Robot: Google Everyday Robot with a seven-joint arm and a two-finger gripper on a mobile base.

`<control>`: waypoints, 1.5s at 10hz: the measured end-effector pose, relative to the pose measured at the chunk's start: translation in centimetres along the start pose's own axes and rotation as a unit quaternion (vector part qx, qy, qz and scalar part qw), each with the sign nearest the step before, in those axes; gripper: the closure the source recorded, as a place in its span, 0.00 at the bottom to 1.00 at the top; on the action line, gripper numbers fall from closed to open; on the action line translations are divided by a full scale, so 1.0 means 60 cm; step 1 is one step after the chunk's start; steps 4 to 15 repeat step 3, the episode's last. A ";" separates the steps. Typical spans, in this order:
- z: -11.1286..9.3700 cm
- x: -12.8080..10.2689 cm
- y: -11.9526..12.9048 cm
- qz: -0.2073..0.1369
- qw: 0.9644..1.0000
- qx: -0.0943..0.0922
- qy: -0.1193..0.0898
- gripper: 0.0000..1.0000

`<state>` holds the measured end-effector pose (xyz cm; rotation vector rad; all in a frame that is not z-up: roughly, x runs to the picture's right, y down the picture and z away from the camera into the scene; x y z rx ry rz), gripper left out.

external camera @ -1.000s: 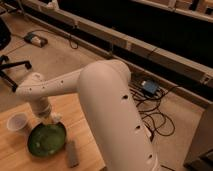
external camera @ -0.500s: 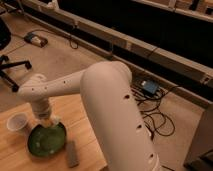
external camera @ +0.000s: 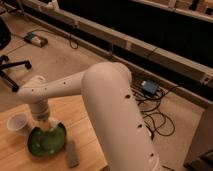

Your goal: Place the white sponge in the ceramic bowl

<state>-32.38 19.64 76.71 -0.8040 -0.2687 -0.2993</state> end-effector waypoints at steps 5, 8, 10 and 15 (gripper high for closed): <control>0.006 -0.020 0.005 -0.019 1.000 -0.006 -0.006 0.20; 0.006 -0.020 0.005 -0.019 1.000 -0.006 -0.006 0.20; 0.006 -0.020 0.005 -0.019 1.000 -0.006 -0.006 0.20; 0.006 -0.020 0.005 -0.019 1.000 -0.006 -0.006 0.20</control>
